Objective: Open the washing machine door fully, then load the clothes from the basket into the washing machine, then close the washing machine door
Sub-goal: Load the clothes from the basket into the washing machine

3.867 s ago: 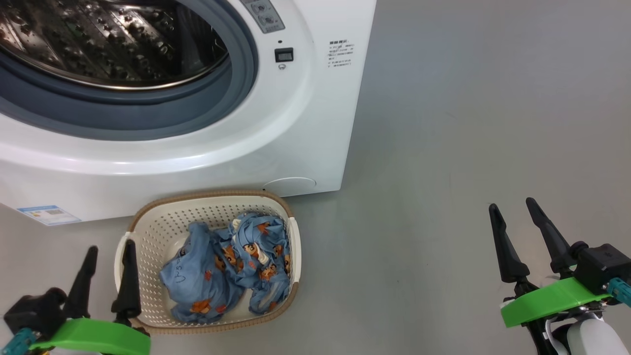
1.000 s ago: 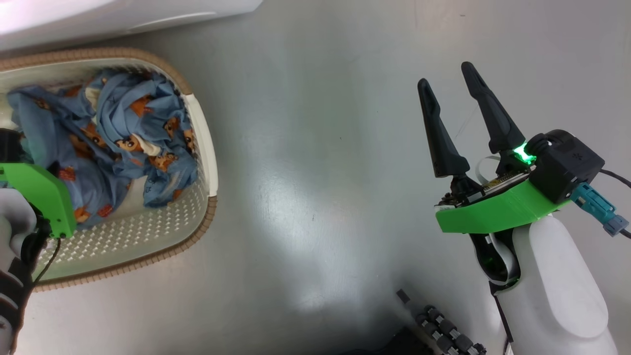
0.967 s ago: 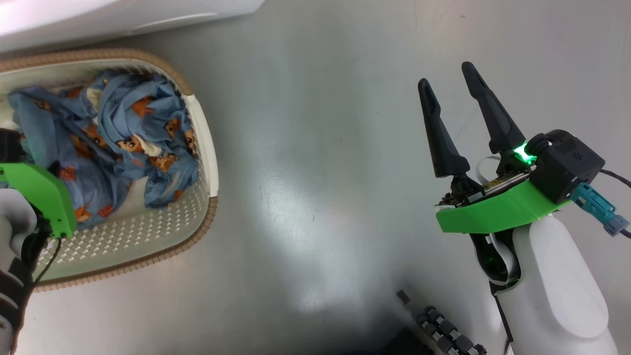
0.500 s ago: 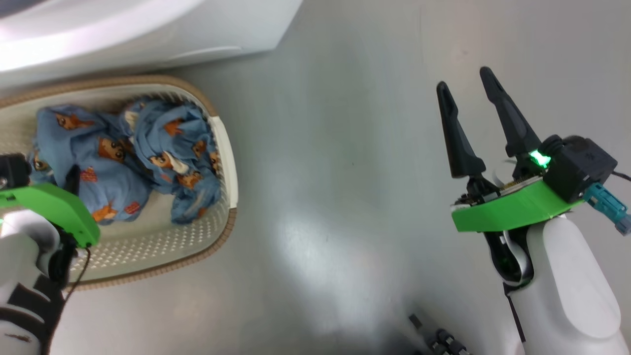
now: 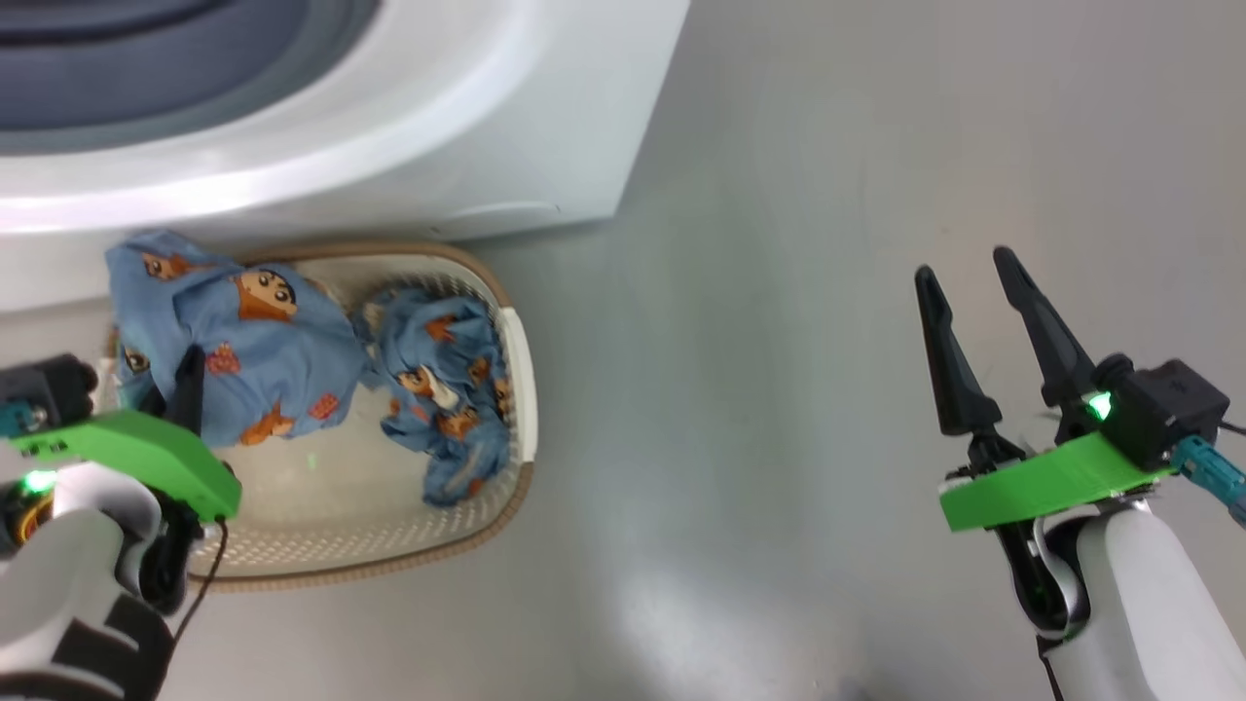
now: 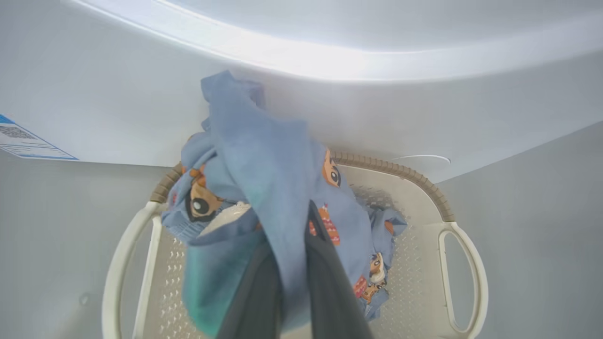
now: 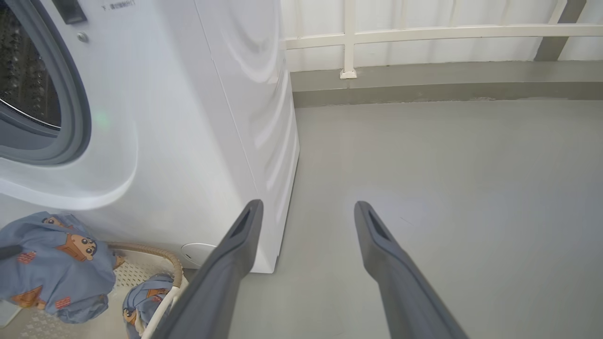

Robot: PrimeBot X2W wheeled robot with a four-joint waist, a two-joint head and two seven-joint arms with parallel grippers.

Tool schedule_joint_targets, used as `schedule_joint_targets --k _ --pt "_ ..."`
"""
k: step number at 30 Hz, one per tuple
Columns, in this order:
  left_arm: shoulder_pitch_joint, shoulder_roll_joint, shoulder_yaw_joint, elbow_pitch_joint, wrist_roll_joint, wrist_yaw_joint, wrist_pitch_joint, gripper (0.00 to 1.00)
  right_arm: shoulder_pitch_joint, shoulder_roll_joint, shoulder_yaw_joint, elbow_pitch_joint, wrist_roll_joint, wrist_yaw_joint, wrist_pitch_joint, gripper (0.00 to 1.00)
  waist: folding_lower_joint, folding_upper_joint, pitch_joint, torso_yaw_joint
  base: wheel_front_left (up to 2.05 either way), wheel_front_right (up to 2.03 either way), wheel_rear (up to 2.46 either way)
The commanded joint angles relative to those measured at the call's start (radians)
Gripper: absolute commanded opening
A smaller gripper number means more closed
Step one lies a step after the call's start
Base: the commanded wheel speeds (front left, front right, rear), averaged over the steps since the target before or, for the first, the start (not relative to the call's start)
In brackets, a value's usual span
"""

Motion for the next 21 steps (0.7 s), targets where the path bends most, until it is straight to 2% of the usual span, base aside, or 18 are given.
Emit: schedule_joint_targets --k 1,2,12,21 --pt "0.061 0.041 0.086 -0.051 0.059 -0.001 -0.013 0.00 0.047 -0.012 0.011 -0.015 0.012 0.002 -0.005 1.00 0.0000 0.0000 -0.100 0.054 0.00 0.00 0.00" --pt "0.061 0.041 0.086 -0.051 0.059 -0.001 -0.013 0.00 0.047 -0.012 0.011 -0.015 0.012 0.002 -0.005 1.00 0.0000 0.0000 -0.100 0.054 0.00 0.00 0.00" --pt "0.253 -0.027 0.347 -0.292 0.338 -0.001 -0.013 0.00 0.101 -0.034 -0.004 -0.014 0.013 0.002 -0.005 1.00 0.0000 0.0000 -0.194 0.086 0.00 0.00 0.00" --pt "0.371 -0.091 0.498 -0.519 0.478 -0.001 -0.013 0.00 0.119 -0.046 -0.025 -0.018 0.013 0.002 -0.005 1.00 0.0000 0.0000 -0.216 0.111 0.00 0.00 0.00"
